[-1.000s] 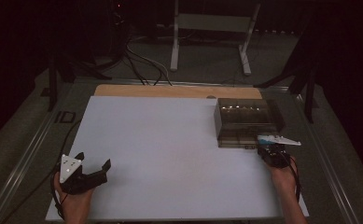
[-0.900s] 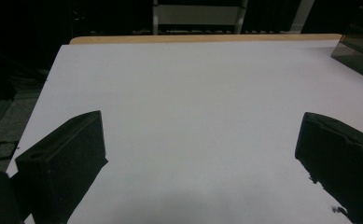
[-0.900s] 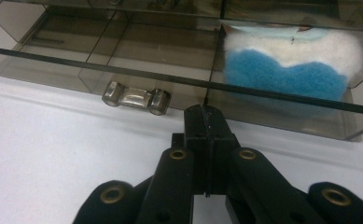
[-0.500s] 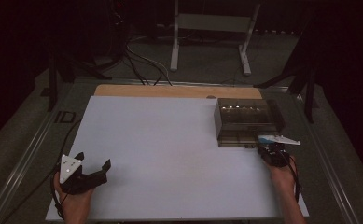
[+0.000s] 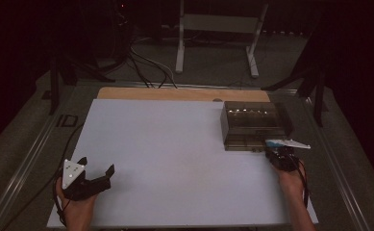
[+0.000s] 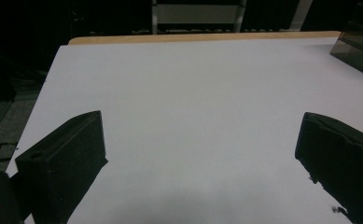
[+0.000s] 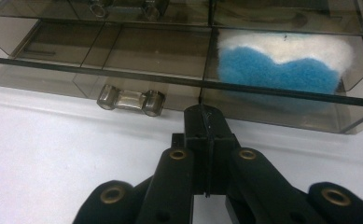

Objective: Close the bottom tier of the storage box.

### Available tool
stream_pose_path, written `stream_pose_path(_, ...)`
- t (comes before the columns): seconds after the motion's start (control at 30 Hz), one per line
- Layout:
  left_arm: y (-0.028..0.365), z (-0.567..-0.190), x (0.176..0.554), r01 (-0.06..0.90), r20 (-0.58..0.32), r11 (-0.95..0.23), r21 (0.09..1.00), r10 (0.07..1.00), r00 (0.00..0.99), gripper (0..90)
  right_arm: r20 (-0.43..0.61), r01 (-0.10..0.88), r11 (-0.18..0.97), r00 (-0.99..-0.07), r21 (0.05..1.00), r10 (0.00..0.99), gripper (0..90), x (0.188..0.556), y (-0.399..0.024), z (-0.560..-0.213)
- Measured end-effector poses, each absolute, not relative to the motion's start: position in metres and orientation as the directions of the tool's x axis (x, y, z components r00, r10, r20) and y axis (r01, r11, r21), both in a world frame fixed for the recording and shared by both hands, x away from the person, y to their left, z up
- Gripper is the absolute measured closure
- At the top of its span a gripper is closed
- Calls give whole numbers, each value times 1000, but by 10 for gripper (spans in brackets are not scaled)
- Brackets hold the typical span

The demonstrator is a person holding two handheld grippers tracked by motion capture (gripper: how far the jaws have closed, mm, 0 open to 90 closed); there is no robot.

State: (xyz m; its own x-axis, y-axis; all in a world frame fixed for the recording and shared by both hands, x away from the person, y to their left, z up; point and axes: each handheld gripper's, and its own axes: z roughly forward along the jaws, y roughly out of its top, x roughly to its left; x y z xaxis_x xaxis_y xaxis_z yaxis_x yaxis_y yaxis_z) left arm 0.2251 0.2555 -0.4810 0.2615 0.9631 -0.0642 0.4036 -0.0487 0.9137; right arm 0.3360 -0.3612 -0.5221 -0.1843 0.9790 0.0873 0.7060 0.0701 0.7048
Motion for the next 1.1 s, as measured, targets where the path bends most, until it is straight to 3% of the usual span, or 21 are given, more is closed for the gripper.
stream_pose_path(1.1, 254, -481, 226, 403, -58, -57, 913, 962, 268, 33, 83, 706, 49, -151, 706, 985, 900, 343, -358, -522)
